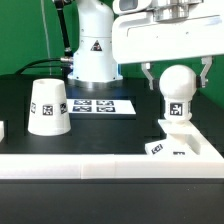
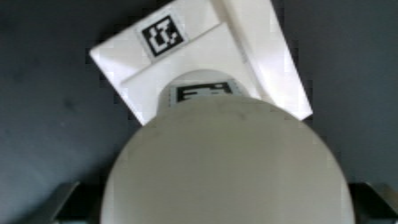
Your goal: Assemble lamp
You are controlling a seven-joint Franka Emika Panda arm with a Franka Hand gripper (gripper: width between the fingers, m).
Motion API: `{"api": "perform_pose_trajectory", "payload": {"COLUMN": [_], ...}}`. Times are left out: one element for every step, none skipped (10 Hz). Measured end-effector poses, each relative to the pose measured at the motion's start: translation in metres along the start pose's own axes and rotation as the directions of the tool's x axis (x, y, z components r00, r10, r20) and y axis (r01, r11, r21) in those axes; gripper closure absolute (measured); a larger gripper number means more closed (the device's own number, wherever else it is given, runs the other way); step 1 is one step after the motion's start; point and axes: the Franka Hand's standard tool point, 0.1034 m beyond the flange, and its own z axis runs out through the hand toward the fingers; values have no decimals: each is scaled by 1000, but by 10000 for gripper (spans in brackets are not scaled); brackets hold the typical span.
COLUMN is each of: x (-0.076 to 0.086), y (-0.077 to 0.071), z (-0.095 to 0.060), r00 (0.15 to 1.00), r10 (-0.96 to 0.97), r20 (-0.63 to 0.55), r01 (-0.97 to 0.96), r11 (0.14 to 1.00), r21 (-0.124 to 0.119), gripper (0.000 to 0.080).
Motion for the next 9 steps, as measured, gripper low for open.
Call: {"api": "perform_pose_trajectory", "payload": {"x": [0,-5,-8,-8,-9,-8,-6,-6,-6], "y": [1,-1,-5,-4,-3,-4,-4,-4,-5], "z": [0,0,-1,0,2,3,3,4,4], "r00": [998,982,961,931,889,844,824,781,748], "r10": [66,188,272,360,452,531,560,618,657], "r20": [1,24,44,57,69,81,86,90,92], "r01": [-66,-188,-271,-359,-450,-529,-558,-615,-654], "r11": [998,982,962,933,892,847,828,786,754], "r21": [1,-16,-29,-33,-42,-47,-55,-60,-62], "gripper": [219,219,219,219,219,219,219,219,219]}}
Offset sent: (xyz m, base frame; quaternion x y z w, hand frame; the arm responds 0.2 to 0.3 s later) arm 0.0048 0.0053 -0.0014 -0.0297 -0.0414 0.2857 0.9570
